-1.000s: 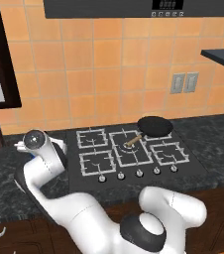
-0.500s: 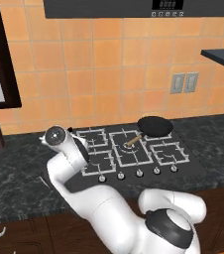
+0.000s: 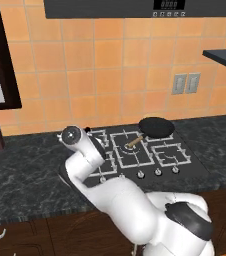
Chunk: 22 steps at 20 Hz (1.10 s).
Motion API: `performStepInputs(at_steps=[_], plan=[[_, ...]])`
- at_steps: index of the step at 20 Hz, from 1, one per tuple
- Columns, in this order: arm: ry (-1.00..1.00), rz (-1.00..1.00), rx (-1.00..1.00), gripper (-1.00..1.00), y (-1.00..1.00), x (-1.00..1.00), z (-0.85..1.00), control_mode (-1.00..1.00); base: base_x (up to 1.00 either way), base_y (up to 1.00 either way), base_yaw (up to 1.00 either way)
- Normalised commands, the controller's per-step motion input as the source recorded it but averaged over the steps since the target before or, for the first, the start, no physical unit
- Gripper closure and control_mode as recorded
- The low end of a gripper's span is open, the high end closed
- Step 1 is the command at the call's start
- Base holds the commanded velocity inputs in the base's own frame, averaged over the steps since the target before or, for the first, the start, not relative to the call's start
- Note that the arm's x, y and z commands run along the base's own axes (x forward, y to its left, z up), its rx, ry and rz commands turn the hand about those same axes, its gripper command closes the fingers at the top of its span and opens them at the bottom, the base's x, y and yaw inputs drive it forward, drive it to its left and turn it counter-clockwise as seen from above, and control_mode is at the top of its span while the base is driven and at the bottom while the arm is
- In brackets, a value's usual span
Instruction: Pick the kettle from the counter and place it on a stove burner. Then turn the burner on.
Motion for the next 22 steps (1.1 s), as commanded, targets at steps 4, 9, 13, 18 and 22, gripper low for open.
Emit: performStepInputs(at_steps=[4,9,13,18,22], plan=[[0.0,-0.06,0.0,1.0,-0.24,0.26,0.0,-1.0,0.0,0.0,0.0],[0.0,-0.05,0.0,1.0,-0.26,0.28,0.0,-1.0,0.0,0.0,0.0],[0.02,-0.02,0.0,1.0,-0.16,0.28,-0.08,-1.0,0.0,0.0,0.0],[0.04,0.0,0.0,1.0,-0.06,0.2,-0.24,-1.0,0.0,0.0,0.0],[0.03,0.0,0.0,1.0,-0.06,0.19,-0.25,-1.0,0.0,0.0,0.0]])
